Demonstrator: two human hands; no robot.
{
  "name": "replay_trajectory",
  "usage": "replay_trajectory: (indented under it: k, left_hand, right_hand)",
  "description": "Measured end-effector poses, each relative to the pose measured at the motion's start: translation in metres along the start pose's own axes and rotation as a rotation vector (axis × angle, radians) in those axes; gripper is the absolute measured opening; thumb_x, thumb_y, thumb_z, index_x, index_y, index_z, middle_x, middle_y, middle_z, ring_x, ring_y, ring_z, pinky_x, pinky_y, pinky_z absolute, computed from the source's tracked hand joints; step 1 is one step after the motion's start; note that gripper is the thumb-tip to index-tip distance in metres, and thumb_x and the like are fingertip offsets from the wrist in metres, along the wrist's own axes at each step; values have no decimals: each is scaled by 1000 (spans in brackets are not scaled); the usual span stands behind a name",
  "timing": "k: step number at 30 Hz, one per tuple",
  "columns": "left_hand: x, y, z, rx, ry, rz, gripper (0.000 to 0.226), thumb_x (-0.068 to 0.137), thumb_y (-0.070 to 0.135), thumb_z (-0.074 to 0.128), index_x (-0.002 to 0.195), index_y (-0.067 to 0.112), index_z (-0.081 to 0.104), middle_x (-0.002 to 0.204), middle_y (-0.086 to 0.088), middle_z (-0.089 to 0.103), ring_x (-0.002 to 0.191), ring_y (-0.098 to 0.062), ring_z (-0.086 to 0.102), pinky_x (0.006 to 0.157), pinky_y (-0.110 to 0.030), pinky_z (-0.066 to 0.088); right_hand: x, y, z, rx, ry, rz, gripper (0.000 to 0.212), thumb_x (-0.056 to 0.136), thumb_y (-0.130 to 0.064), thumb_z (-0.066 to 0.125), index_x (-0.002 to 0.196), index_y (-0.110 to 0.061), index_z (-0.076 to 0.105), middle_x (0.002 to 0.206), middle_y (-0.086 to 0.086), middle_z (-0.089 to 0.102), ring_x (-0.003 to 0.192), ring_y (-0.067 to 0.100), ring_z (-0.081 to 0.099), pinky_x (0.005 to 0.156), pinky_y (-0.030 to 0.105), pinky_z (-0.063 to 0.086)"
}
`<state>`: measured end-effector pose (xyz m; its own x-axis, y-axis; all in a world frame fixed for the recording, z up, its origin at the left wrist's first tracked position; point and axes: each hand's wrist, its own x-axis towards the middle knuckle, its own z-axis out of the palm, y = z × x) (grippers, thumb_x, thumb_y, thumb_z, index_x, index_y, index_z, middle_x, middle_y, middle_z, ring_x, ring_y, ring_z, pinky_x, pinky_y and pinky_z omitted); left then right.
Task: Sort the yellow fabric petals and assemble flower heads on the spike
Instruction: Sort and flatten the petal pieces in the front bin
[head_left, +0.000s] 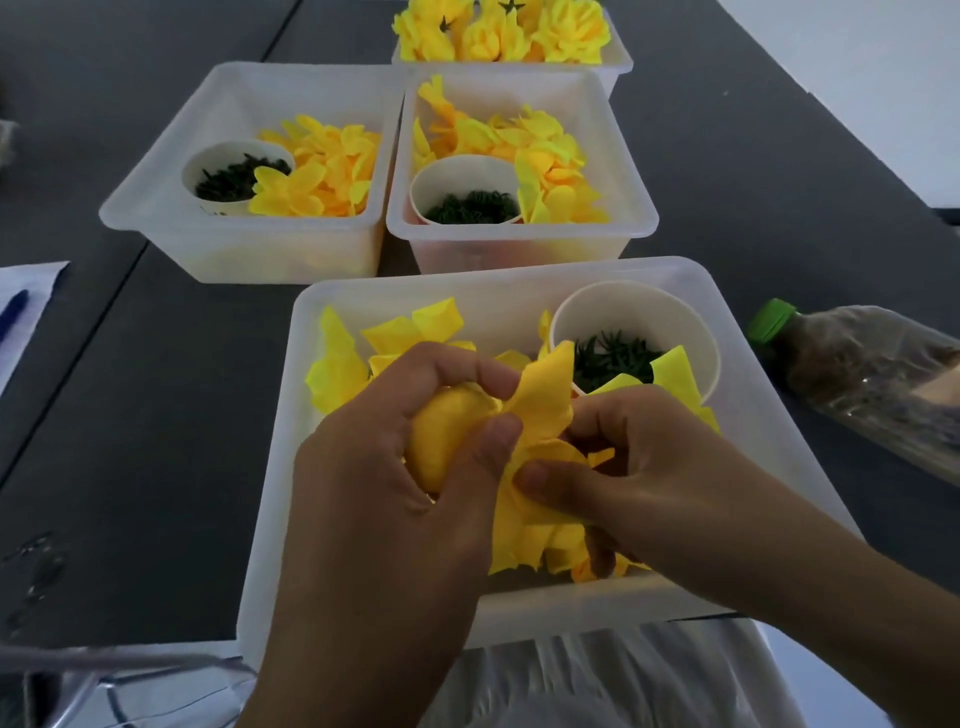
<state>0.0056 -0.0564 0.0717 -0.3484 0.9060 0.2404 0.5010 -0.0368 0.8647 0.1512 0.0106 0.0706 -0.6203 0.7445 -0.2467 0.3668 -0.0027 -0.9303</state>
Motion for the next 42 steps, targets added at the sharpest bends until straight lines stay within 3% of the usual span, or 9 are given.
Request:
replay_trajectory:
  k: [4, 9, 13, 18, 24, 30, 36, 39, 42]
  left_hand:
    - [7, -7, 4, -164, 103, -135, 17, 74, 45, 64, 87, 35, 66, 84, 22, 65, 71, -4, 62, 52, -20, 48]
    - [11, -17, 3, -336, 103, -290, 27, 67, 51, 68, 90, 36, 68, 82, 14, 69, 73, -5, 65, 54, -21, 51]
    - [15, -16, -3, -407, -273, -381, 27, 63, 45, 85, 84, 34, 73, 69, 2, 73, 55, -5, 65, 50, -17, 50]
    - [25, -15, -14, -212, -328, -321, 33, 56, 58, 71, 74, 30, 73, 61, 3, 70, 47, -4, 60, 46, -15, 47]
    - [15, -15, 4, -97, 9, -63, 33, 72, 43, 71, 62, 12, 65, 52, -6, 60, 47, -16, 53, 47, -37, 46]
    - [3, -9, -1, -199, 118, -70, 36, 62, 49, 74, 65, 14, 66, 47, -4, 57, 38, -1, 43, 37, -14, 35]
    - [-6, -5, 2, -236, 67, -67, 37, 61, 48, 74, 68, 12, 68, 53, -6, 65, 45, -21, 58, 37, -25, 42]
    - [-4, -14, 4, -214, 46, -102, 30, 69, 35, 74, 61, 8, 63, 50, -5, 57, 45, -10, 47, 42, -24, 39]
    - [-4, -14, 3, -369, -56, -182, 29, 70, 32, 74, 64, 5, 63, 55, -11, 59, 52, -11, 51, 47, -29, 47]
  right_hand:
    - [4, 3, -4, 79, 88, -80, 38, 75, -47, 58, 78, -10, 67, 59, 0, 60, 51, 9, 57, 52, 18, 49]
    - [3, 5, -5, 351, 18, -38, 33, 78, -40, 58, 76, -7, 61, 59, 3, 58, 45, 13, 50, 49, 23, 47]
    - [0, 10, 2, -53, 351, -214, 37, 91, -48, 52, 67, -19, 54, 50, 2, 54, 40, 9, 47, 42, 21, 40]
    - [-2, 11, 12, -343, 473, -299, 36, 94, -46, 47, 70, -21, 55, 55, -2, 54, 51, 19, 52, 46, 43, 45]
    - [-3, -1, 20, -395, 534, -420, 32, 94, -39, 48, 69, -19, 54, 52, -3, 49, 47, 18, 50, 41, 35, 40]
    - [-1, -7, 17, -265, 455, -453, 35, 92, -39, 50, 64, -19, 50, 51, 2, 48, 45, 18, 47, 45, 40, 40]
    - [-8, -1, 12, -79, 307, -382, 40, 89, -41, 53, 64, -10, 52, 49, 9, 51, 40, 10, 45, 41, 28, 40]
    - [-11, 2, 12, -85, 310, -347, 44, 94, -44, 53, 64, -11, 51, 46, 7, 51, 36, 8, 42, 38, 23, 37]
    - [-11, 8, -3, 243, 111, -168, 41, 85, -42, 56, 72, -4, 52, 43, 4, 49, 32, 13, 41, 34, 20, 36]
